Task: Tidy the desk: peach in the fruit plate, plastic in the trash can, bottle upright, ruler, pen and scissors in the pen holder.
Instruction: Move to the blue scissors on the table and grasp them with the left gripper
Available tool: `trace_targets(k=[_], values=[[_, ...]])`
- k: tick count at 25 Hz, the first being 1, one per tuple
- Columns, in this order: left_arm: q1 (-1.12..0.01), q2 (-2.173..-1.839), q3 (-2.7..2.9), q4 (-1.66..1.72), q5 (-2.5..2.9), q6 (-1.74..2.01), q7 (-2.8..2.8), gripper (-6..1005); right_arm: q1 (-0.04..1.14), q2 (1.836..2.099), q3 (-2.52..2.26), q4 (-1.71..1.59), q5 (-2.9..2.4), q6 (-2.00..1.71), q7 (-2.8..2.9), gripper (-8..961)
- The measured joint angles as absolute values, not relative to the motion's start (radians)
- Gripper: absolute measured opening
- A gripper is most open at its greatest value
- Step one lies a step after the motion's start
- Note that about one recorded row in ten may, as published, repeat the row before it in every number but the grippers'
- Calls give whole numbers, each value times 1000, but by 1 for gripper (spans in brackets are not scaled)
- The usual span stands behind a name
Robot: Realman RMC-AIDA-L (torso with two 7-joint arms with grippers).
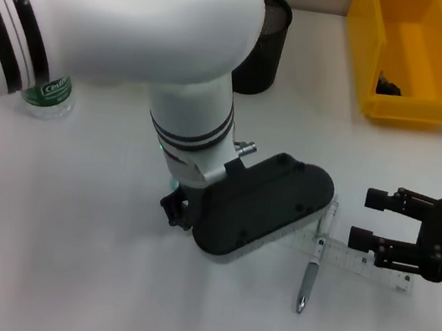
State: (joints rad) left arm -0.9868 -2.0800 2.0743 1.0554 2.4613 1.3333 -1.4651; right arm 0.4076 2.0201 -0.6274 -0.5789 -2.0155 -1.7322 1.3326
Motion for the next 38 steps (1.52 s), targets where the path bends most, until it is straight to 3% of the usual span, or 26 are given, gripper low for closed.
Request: trace_targets(k=[38], values=[[-991, -2080, 2133, 1027, 2419, 1282, -1428, 293, 419, 2028, -627, -578, -2016, -1736, 1327, 783]])
